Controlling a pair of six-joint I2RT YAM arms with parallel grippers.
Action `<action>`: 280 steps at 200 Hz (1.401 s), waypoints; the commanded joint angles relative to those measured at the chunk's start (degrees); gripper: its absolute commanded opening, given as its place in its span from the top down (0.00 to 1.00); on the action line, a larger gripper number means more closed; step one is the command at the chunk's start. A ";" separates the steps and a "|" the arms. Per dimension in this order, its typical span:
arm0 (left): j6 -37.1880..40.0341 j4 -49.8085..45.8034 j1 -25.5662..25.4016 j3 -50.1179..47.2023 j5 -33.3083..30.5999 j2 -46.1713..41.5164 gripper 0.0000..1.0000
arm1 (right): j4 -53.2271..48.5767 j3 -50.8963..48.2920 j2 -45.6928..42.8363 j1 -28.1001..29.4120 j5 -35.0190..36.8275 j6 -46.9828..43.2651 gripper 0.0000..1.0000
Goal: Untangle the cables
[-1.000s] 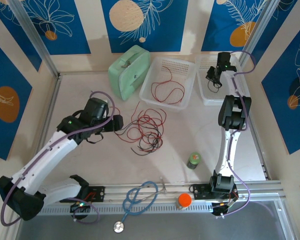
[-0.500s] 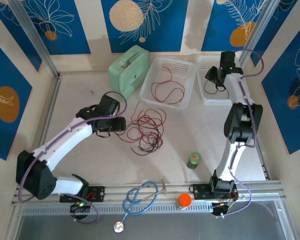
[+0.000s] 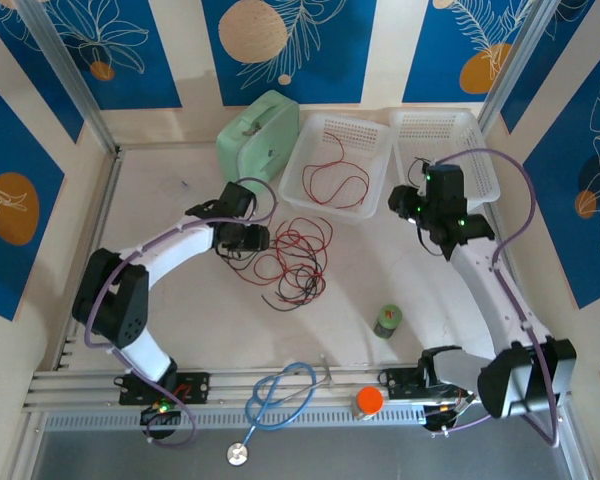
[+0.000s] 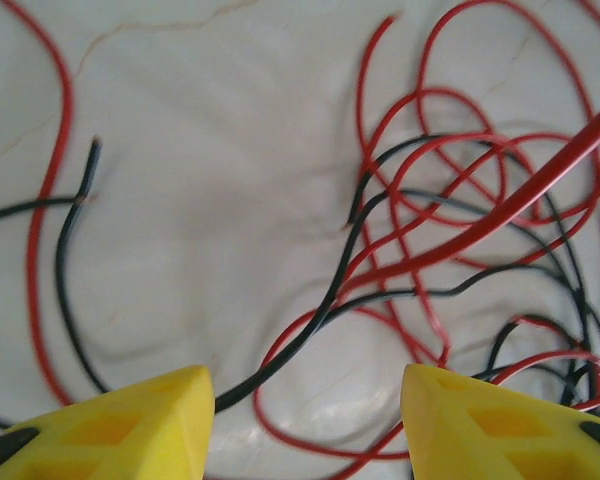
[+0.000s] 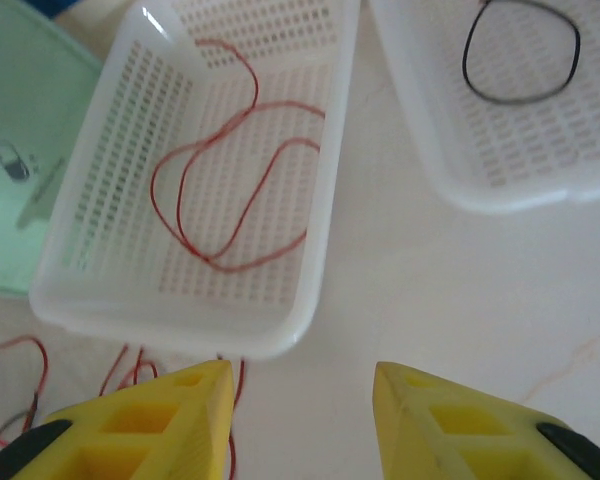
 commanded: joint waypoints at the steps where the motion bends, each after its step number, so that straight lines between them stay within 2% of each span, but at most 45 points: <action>1: 1.53 6.26 0.57 2.34 2.84 1.76 0.48 | -2.18 -3.80 -4.65 1.68 2.25 2.36 0.59; 22: 1.94 7.83 0.57 3.66 2.25 4.59 0.50 | -3.64 -7.22 -8.92 2.74 2.46 4.01 0.59; 48: 1.53 10.18 0.52 4.39 3.36 6.33 0.75 | -6.12 -9.25 -13.47 3.39 2.39 5.32 0.60; 68: 1.01 10.67 0.40 4.49 3.43 4.73 1.00 | -8.50 -9.32 -15.91 4.16 2.57 5.66 0.60; 102: 1.57 5.76 -0.18 6.97 2.60 -2.54 1.00 | -9.96 -9.15 -17.50 7.58 -0.31 6.45 0.61; 132: 2.55 -2.03 -0.90 12.12 3.64 -8.39 1.00 | -8.58 -8.47 -14.21 14.12 -3.75 8.71 0.61; 178: 3.46 -14.25 -2.83 22.48 5.59 -12.45 1.00 | 0.43 -5.65 -1.22 24.51 -5.53 13.17 0.60; 219: 2.70 -18.51 -4.56 28.43 4.75 -15.67 1.00 | 9.47 -0.17 10.27 31.51 -2.69 19.39 0.51; 233: 2.49 -19.19 -4.71 29.99 4.55 -16.52 1.00 | 13.04 1.82 14.46 33.54 -1.26 17.23 0.49; 254: 2.64 -20.60 -4.78 32.54 4.21 -17.11 1.00 | 17.54 5.31 20.92 35.63 -0.63 8.45 0.47; 280: 3.19 -22.54 -4.78 35.34 2.89 -17.07 1.00 | 23.63 3.90 23.23 36.55 0.70 -1.50 0.45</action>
